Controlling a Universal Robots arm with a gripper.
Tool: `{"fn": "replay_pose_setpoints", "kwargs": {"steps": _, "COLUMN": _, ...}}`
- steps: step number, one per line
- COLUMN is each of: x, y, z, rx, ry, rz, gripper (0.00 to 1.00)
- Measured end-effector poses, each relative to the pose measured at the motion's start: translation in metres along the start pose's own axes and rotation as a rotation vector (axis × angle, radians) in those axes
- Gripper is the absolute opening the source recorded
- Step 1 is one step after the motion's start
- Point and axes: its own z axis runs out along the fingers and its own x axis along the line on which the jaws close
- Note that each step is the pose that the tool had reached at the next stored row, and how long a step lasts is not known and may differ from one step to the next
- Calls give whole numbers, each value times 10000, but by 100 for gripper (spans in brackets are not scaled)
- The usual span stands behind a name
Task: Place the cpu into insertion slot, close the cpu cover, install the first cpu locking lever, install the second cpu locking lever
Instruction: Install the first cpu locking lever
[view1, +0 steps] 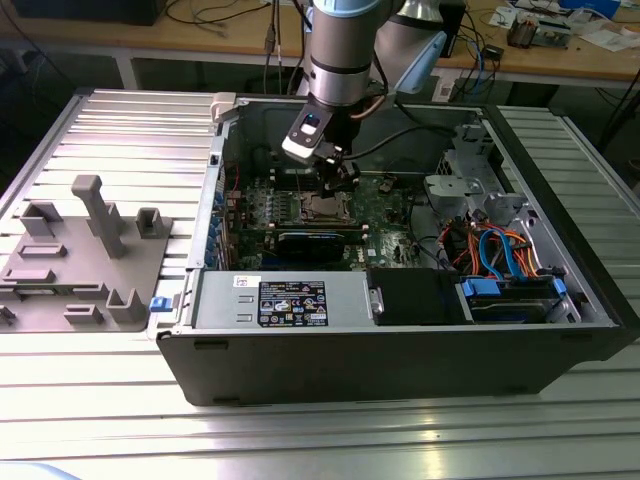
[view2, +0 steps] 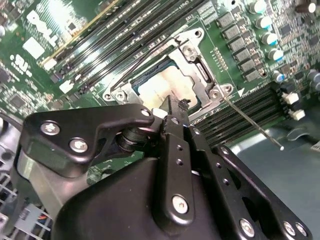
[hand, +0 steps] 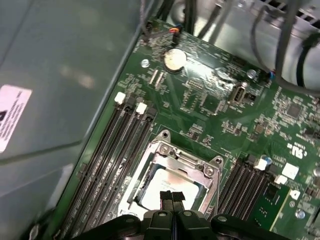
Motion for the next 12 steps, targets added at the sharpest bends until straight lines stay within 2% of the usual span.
{"fn": "replay_pose_setpoints", "kwargs": {"steps": 3, "x": 0, "y": 0, "z": 0, "rx": -4, "ry": -1, "rz": -571, "gripper": 11}}
{"fn": "replay_pose_setpoints", "kwargs": {"steps": 5, "x": 0, "y": 0, "z": 0, "rx": -8, "ry": 0, "rz": -1215, "gripper": 11}}
{"fn": "replay_pose_setpoints", "kwargs": {"steps": 12, "x": 0, "y": 0, "z": 0, "rx": -18, "ry": 0, "rz": -2514, "gripper": 11}}
